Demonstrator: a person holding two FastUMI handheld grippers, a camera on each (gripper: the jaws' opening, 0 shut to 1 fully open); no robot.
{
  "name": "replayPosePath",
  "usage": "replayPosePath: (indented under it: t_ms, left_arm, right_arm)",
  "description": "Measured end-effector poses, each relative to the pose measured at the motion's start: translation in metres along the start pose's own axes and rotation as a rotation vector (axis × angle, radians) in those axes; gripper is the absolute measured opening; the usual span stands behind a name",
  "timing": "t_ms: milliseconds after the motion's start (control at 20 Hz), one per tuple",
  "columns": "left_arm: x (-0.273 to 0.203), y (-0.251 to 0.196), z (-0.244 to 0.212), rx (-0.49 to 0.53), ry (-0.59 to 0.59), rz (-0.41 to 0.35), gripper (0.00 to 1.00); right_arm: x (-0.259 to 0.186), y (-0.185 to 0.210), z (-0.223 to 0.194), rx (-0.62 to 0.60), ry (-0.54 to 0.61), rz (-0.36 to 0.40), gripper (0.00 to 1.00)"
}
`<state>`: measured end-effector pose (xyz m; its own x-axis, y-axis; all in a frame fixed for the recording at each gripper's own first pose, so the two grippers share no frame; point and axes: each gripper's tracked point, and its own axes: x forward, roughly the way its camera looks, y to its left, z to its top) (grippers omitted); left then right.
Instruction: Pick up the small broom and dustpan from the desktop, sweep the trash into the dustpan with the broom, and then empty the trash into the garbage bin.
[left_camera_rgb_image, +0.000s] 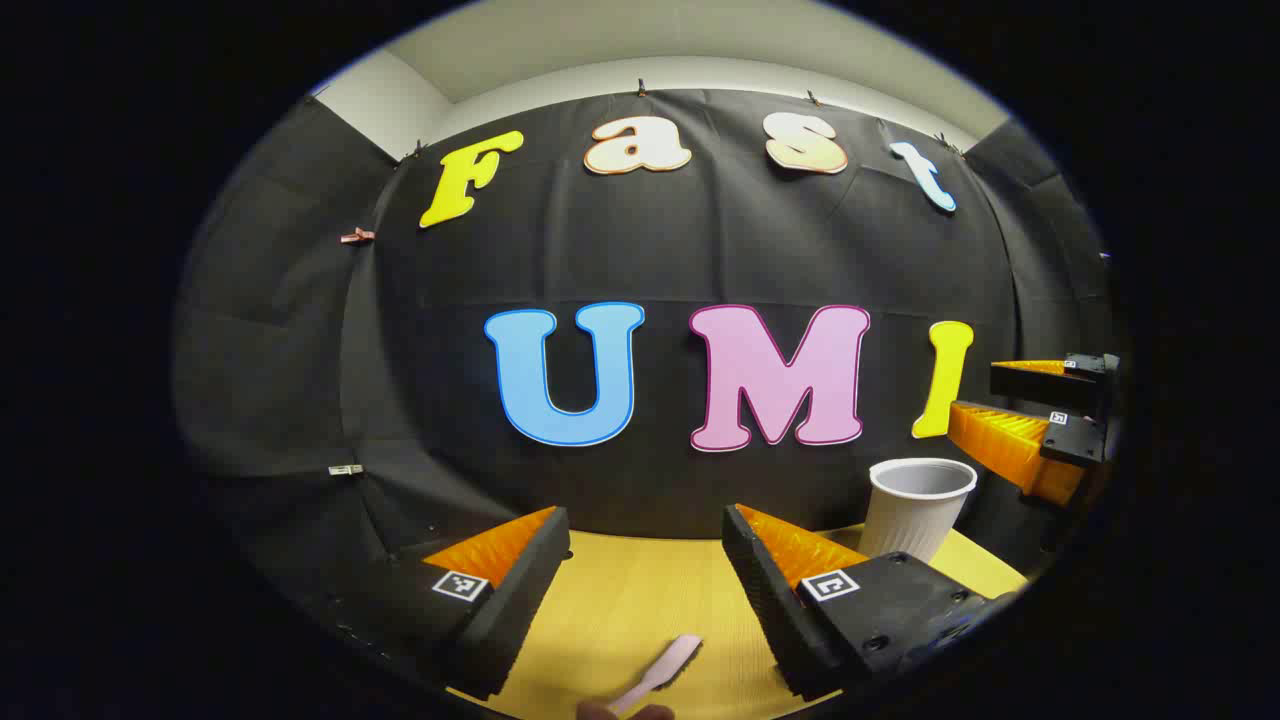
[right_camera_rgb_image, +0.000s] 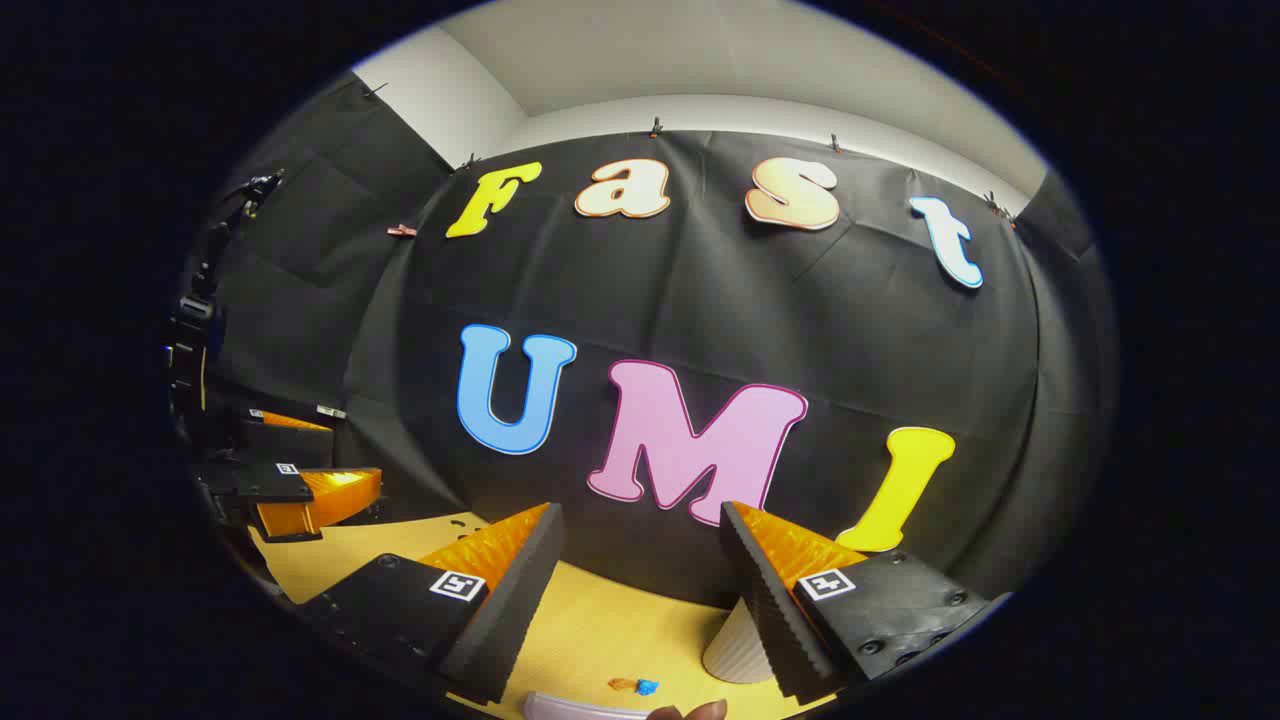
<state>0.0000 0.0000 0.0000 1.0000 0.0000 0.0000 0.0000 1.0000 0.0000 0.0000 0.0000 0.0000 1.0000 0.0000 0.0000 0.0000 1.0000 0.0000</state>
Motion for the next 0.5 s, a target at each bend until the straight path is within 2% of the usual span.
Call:
replayPosePath:
  t_ms: [50, 200, 500]
  left_arm:
    - [0.001, -0.001, 0.0, 0.004, 0.002, -0.003, 0.98]
    - [0.004, -0.008, -0.002, 0.003, -0.005, -0.026, 0.98]
    - [0.017, -0.027, -0.007, 0.012, -0.007, -0.129, 0.98]
  right_arm:
    - [-0.003, 0.001, -0.003, 0.011, 0.006, 0.004, 0.97]
    - [-0.008, -0.002, -0.007, 0.022, 0.012, -0.01, 0.97]
    - [-0.009, -0.002, -0.015, 0.059, 0.028, -0.04, 0.97]
